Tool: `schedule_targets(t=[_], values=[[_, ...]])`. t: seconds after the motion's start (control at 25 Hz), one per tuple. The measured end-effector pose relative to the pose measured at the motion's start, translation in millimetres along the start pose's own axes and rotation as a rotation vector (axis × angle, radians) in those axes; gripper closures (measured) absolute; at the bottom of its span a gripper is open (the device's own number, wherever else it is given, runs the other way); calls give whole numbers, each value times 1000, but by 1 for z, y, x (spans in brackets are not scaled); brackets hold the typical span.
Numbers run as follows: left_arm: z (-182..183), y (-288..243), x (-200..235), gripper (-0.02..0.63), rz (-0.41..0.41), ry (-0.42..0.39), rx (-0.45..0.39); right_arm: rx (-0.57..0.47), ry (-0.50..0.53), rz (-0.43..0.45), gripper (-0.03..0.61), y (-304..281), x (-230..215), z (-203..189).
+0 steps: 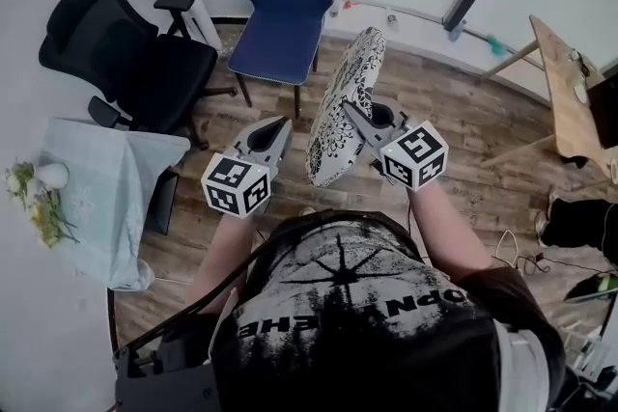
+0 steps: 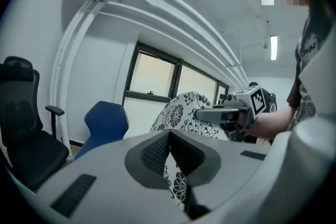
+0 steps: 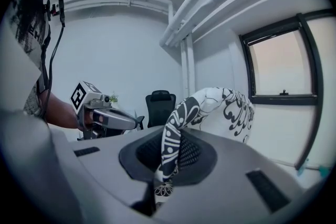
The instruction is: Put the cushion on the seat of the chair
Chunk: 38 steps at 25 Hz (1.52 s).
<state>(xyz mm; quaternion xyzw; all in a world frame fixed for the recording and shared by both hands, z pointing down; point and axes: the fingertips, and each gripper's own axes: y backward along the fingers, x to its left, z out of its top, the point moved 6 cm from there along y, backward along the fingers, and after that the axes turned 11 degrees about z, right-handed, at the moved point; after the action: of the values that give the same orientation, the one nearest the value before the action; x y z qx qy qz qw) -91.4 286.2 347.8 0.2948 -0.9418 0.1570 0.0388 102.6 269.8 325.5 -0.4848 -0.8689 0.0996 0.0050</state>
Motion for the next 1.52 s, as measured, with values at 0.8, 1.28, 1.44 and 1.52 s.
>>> schedule_targets(t=[0.8, 1.28, 1.44, 1.52], values=[[5, -29, 68, 598, -50, 35, 3, 56, 3, -9, 552, -69, -22, 7], [12, -79, 113, 598, -3, 90, 22, 75, -33, 51, 553, -125, -87, 4], [28, -88, 120, 598, 26, 90, 16, 67, -42, 80, 552, -140, -105, 15], [32, -95, 128, 598, 56, 100, 18, 62, -47, 104, 552, -149, -114, 18]])
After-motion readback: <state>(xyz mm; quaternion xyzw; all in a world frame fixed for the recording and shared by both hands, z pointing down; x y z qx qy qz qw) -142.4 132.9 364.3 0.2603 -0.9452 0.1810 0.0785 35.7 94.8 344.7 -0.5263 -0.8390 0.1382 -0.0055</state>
